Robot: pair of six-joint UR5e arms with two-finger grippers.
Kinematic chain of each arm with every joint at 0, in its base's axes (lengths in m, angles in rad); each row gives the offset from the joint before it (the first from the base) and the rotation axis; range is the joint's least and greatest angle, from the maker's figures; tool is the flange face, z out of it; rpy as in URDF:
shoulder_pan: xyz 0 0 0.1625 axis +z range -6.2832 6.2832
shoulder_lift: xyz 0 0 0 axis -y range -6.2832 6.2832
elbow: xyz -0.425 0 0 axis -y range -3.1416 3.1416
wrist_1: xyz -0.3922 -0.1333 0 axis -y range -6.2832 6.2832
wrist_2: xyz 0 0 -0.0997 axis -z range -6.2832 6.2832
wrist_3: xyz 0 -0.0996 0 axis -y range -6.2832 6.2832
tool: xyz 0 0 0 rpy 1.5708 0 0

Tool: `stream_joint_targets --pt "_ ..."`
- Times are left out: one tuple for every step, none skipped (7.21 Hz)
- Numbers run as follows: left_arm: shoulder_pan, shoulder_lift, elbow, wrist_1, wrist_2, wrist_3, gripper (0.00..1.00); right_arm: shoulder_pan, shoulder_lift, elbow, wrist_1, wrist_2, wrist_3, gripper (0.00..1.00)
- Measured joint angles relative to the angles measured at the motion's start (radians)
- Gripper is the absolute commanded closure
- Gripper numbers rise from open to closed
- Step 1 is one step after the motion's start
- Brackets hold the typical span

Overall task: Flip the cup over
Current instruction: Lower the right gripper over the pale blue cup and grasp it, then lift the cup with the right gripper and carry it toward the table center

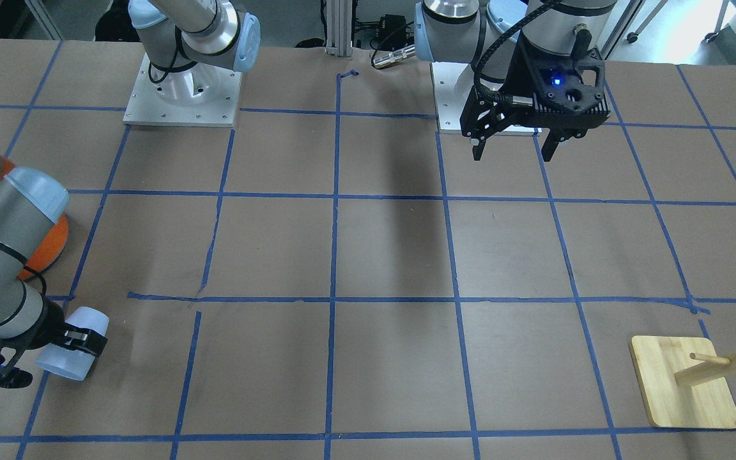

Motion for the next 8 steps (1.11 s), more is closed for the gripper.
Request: stream_joint_targets --pt "0.0 0.0 0.0 0.001 0.0 -0.001 0.0 0.0 -0.004 -0.002 0.001 0.007 -0.01 0.73" --pt "0.0 0.0 0.0 0.001 0.0 -0.001 0.0 0.002 -0.013 -0.006 0.001 0.017 -0.032 0.73" --pt "0.0 0.0 0.0 0.001 0.0 -0.001 0.0 0.011 -0.028 -0.013 0.003 0.037 -0.064 0.72" --pt "0.0 0.0 0.0 0.001 0.001 -0.001 0.0 0.044 -0.053 -0.02 0.004 0.057 -0.101 0.71" --pt "0.0 0.0 0.0 0.001 0.001 0.0 0.0 0.109 -0.079 -0.024 -0.003 0.07 -0.142 0.74" --pt "0.0 0.0 0.001 0.002 0.001 0.0 0.0 0.189 -0.095 -0.024 -0.017 0.075 -0.186 0.74" --pt "0.0 0.0 0.001 0.004 0.001 0.001 0.0 0.289 -0.102 -0.02 -0.034 0.076 -0.242 0.74" --pt "0.0 0.0 0.001 0.006 0.002 0.005 0.0 0.388 -0.105 -0.018 -0.057 0.073 -0.281 0.73"
